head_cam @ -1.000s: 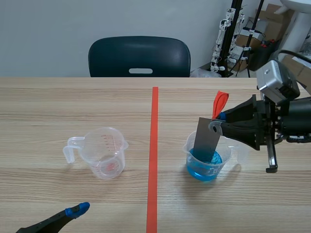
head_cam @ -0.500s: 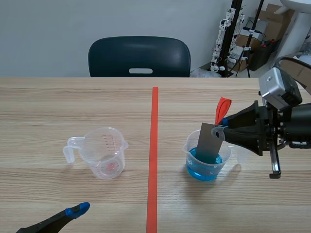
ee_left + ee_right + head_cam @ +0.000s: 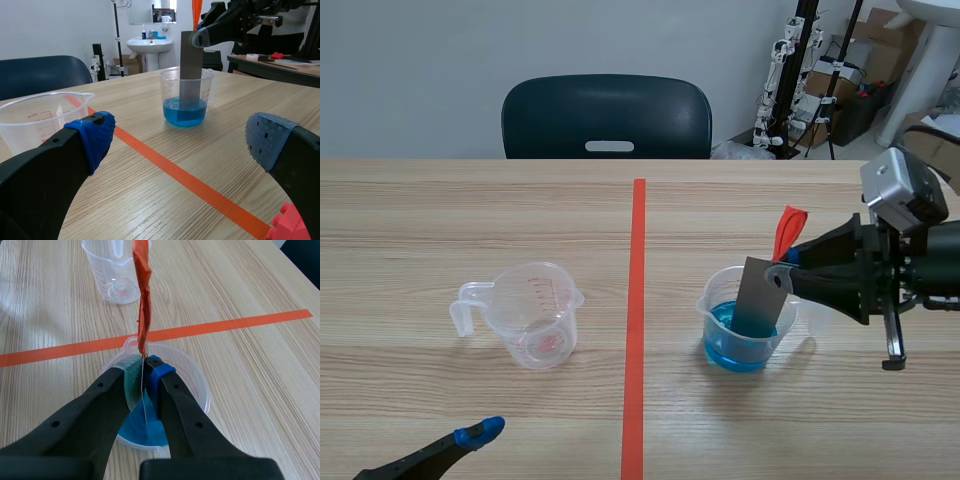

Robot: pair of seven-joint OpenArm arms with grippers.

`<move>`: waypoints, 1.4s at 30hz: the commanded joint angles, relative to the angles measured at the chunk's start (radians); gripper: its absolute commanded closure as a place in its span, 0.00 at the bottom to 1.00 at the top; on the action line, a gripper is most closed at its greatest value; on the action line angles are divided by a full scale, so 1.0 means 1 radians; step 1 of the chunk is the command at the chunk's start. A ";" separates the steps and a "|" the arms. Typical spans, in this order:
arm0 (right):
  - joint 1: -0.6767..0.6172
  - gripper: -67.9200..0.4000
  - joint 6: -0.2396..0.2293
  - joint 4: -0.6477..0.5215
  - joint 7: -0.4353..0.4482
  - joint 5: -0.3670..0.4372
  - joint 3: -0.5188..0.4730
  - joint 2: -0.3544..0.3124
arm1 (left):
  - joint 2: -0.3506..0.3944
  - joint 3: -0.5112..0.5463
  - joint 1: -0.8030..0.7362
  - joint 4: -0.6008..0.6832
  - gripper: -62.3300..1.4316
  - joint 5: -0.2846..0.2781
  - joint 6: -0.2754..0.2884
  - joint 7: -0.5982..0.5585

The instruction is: Do the redox reaction experiment. lower the plate into the blue solution

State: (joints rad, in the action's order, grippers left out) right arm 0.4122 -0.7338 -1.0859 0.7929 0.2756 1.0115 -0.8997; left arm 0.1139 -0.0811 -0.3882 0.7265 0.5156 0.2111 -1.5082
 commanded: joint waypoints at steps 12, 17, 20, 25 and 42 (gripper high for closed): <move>0.000 0.99 -0.012 0.002 0.071 -0.023 0.000 0.011 | 0.003 0.003 -0.010 0.015 0.11 -0.003 0.002 -0.046; 0.000 0.99 -0.012 0.002 0.071 -0.023 0.000 0.011 | 0.003 0.003 -0.010 0.015 0.11 -0.003 0.002 -0.046; 0.000 0.99 -0.012 0.002 0.069 -0.023 0.000 0.011 | 0.003 0.003 -0.010 0.015 0.11 -0.003 0.002 -0.046; 0.000 0.99 -0.012 0.002 0.069 -0.023 0.000 0.010 | 0.003 0.003 -0.010 0.015 0.11 -0.003 0.002 -0.046; 0.000 0.99 0.011 0.002 0.066 -0.023 0.000 0.010 | 0.003 0.003 -0.010 0.015 0.11 -0.003 0.002 -0.046</move>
State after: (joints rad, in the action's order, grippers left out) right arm 0.4004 -0.7193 -1.0771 0.8410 0.2420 1.0115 -0.8864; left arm 0.1139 -0.0803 -0.3882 0.7265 0.5156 0.2111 -1.5082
